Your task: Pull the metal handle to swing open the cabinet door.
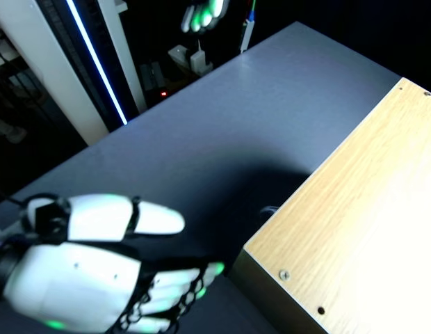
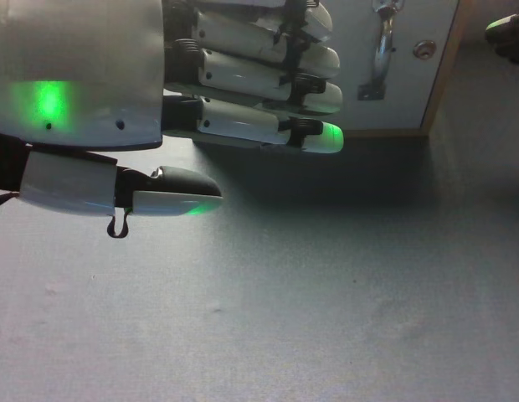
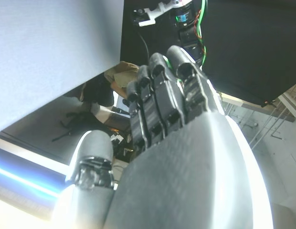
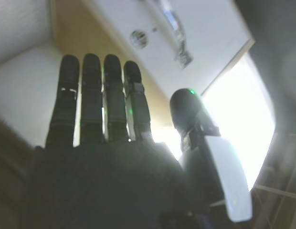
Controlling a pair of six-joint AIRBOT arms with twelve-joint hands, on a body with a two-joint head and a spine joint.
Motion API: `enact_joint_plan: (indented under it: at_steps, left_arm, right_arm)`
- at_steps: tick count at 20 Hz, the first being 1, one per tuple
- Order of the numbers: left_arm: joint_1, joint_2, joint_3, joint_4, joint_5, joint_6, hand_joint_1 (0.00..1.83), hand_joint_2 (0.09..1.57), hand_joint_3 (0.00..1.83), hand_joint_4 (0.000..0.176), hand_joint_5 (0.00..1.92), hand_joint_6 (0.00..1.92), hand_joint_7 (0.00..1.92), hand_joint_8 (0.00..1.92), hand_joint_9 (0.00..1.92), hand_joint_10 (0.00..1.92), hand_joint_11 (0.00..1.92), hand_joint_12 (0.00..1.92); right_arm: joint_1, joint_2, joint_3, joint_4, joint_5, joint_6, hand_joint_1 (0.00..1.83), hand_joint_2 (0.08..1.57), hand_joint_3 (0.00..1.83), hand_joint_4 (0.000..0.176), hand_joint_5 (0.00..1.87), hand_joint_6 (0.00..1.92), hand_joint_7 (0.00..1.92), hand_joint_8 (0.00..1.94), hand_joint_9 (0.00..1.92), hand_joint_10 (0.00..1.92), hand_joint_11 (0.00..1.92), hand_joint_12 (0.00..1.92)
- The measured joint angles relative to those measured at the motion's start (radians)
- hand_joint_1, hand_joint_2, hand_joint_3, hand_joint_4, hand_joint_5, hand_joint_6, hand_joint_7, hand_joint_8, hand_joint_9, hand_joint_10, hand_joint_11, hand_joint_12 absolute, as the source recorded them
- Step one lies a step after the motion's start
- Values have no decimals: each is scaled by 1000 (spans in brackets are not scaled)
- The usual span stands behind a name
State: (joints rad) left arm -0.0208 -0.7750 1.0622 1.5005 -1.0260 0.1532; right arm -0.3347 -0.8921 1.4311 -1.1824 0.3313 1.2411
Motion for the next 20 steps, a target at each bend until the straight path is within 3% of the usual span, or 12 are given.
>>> enact_joint_plan:
  at_steps: [10,20]
  left_arm:
    - [0,0,0,0,0,0,0,1571,118,0,393,6,404,5,369,4,35,728]
    - [0,0,0,0,0,0,0,1571,119,0,388,2,397,1,360,0,26,723]
  right_arm:
    - [0,40,-142,-3,10,26,0,1571,112,0,392,3,384,1,345,3,0,910]
    - [0,-5,-169,19,-37,27,0,1571,115,0,390,3,383,3,346,4,0,909]
